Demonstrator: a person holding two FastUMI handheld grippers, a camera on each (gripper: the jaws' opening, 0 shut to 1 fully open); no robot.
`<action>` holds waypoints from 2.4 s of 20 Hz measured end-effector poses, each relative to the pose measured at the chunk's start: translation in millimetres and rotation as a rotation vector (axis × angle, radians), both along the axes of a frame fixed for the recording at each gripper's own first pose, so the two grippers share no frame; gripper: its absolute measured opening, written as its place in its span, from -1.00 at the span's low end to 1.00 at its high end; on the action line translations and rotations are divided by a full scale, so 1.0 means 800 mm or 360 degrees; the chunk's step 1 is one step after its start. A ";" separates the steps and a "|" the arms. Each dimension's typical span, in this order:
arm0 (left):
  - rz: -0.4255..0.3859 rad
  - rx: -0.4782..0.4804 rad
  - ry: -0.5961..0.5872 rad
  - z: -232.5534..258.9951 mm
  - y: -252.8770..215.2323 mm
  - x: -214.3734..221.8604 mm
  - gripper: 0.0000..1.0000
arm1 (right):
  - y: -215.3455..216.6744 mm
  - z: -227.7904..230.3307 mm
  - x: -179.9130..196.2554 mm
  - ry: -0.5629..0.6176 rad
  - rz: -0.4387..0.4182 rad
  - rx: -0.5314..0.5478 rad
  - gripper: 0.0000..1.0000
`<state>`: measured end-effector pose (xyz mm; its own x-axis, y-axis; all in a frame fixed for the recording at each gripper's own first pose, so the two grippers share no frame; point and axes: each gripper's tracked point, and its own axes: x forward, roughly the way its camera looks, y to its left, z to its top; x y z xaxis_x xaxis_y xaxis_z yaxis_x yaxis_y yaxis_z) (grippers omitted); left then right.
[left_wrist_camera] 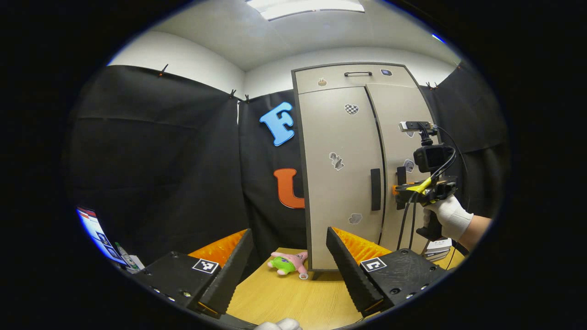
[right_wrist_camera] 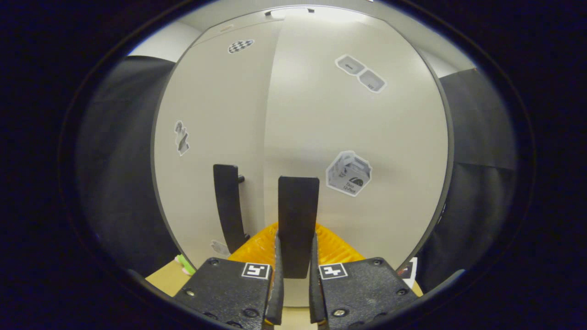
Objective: Open the right door of the double-door shoe cabinet with the right hand, and open the left door with the left hand.
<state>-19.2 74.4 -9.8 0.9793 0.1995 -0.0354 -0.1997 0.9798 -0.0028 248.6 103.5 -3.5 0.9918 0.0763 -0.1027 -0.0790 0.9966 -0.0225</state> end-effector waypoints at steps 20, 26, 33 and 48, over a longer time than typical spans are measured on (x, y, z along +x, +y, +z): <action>-0.0309 -0.0075 -0.0062 -0.004 -0.077 -0.037 0.92 | -0.130 -0.010 -0.183 0.0053 -0.0125 0.0019 -0.63; -0.0381 -0.0054 -0.0076 0.007 -0.112 -0.025 0.93 | -0.153 -0.010 -0.192 0.0052 -0.0129 0.0036 -0.73; -0.0423 -0.0052 -0.0079 0.014 -0.174 -0.011 0.92 | -0.187 -0.011 -0.205 0.0058 -0.0050 0.0059 -0.79; -0.0462 -0.0065 -0.0061 0.029 -0.254 -0.005 0.93 | -0.281 -0.010 -0.209 0.0067 -0.0008 0.0032 -0.92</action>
